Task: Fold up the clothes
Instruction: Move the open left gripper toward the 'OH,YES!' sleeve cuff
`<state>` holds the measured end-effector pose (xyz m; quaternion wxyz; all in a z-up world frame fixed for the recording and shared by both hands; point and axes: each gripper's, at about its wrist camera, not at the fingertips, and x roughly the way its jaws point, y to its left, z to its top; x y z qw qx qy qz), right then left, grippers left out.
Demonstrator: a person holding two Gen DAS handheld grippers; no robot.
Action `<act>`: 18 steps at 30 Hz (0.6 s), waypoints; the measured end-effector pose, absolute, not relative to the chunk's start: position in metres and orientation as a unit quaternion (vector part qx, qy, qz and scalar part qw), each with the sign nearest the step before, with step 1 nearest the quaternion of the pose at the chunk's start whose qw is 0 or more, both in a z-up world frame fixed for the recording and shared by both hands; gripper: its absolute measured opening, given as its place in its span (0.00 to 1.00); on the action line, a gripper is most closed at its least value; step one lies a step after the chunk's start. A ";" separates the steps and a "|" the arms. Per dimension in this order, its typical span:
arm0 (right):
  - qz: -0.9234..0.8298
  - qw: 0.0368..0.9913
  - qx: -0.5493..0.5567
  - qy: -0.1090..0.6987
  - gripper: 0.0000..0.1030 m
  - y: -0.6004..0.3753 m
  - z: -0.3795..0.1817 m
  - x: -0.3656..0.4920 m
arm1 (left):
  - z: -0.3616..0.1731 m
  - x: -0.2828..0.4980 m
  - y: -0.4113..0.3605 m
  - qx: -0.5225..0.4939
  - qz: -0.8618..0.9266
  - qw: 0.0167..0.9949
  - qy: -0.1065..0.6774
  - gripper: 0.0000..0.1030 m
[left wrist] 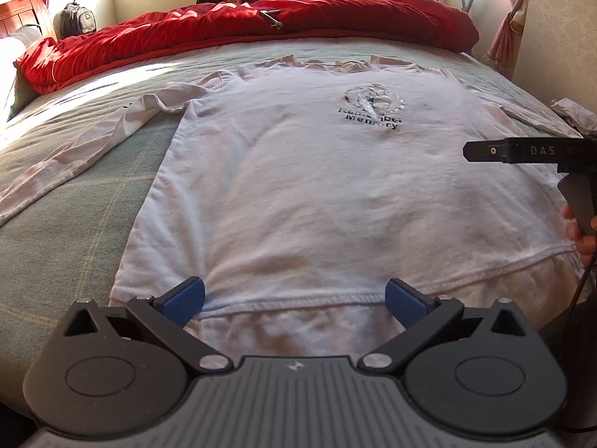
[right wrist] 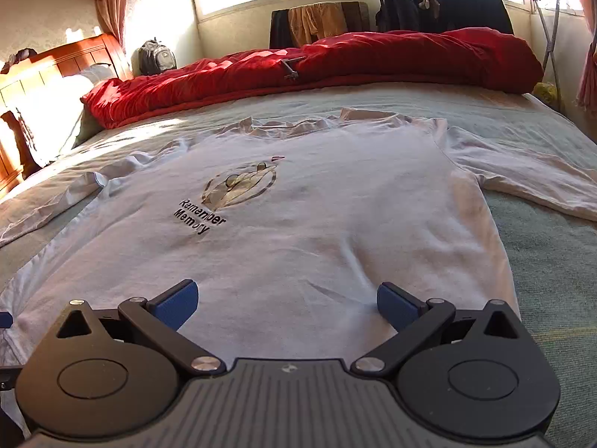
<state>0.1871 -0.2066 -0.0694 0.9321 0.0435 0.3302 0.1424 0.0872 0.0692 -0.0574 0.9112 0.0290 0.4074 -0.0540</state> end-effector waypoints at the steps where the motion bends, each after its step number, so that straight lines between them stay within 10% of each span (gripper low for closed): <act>1: 0.141 0.932 0.041 0.331 1.00 -0.205 -0.069 0.188 | -0.053 0.088 0.070 0.025 -0.055 0.914 0.402 0.99; 18: 0.130 0.935 0.018 0.330 1.00 -0.196 -0.072 0.189 | -0.063 0.119 0.128 -0.106 -0.010 0.919 0.380 0.99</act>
